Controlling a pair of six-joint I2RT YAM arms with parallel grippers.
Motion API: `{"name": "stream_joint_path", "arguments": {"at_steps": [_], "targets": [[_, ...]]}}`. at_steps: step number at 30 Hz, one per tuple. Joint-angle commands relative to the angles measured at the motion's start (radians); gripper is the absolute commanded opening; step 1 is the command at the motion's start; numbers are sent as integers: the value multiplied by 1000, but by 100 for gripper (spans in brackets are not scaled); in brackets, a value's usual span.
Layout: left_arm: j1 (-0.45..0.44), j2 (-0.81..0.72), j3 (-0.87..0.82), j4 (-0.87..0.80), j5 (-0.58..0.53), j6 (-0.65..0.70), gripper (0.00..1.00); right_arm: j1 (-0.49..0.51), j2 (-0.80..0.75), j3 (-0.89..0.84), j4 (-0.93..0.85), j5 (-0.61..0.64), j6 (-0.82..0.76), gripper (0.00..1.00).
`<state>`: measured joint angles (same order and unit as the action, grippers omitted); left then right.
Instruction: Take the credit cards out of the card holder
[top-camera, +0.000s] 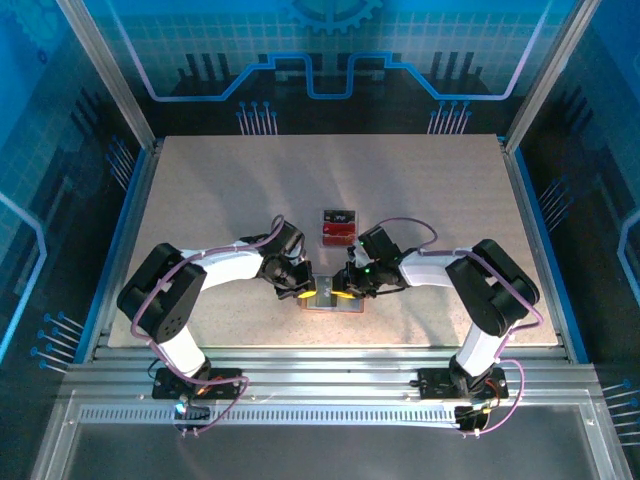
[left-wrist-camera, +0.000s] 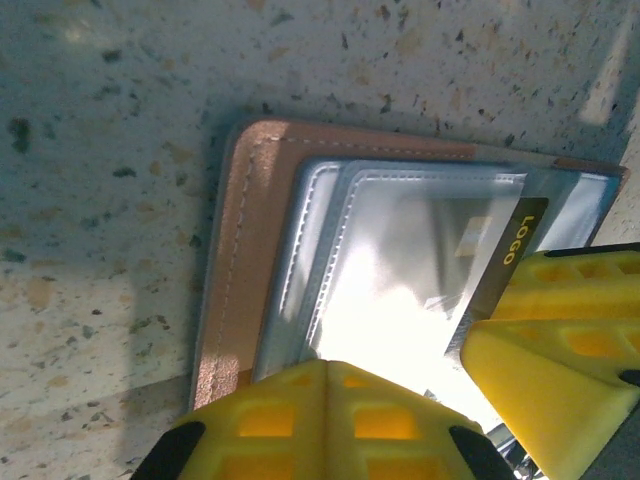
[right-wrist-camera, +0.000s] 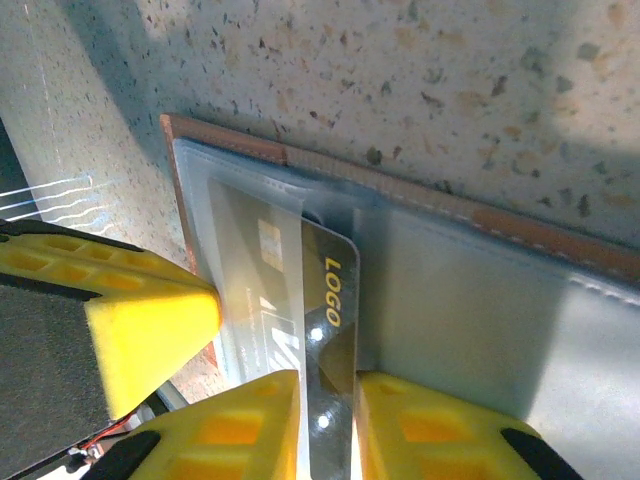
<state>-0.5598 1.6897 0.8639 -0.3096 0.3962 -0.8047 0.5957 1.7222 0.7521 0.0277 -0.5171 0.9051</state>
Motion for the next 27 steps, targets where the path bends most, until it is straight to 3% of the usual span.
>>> {"name": "stream_joint_path", "arguments": {"at_steps": [1, 18, 27], "targets": [[-12, 26, 15, -71, -35, 24, 1, -13, -27, -17, 4, -3, 11, 21], [-15, 28, 29, -86, -38, 26, 1, -23, -42, -28, -1, -1, 5, 11], [-14, 24, 31, -91, -41, 30, 1, -46, -79, -24, -86, 17, -38, 9]]}}
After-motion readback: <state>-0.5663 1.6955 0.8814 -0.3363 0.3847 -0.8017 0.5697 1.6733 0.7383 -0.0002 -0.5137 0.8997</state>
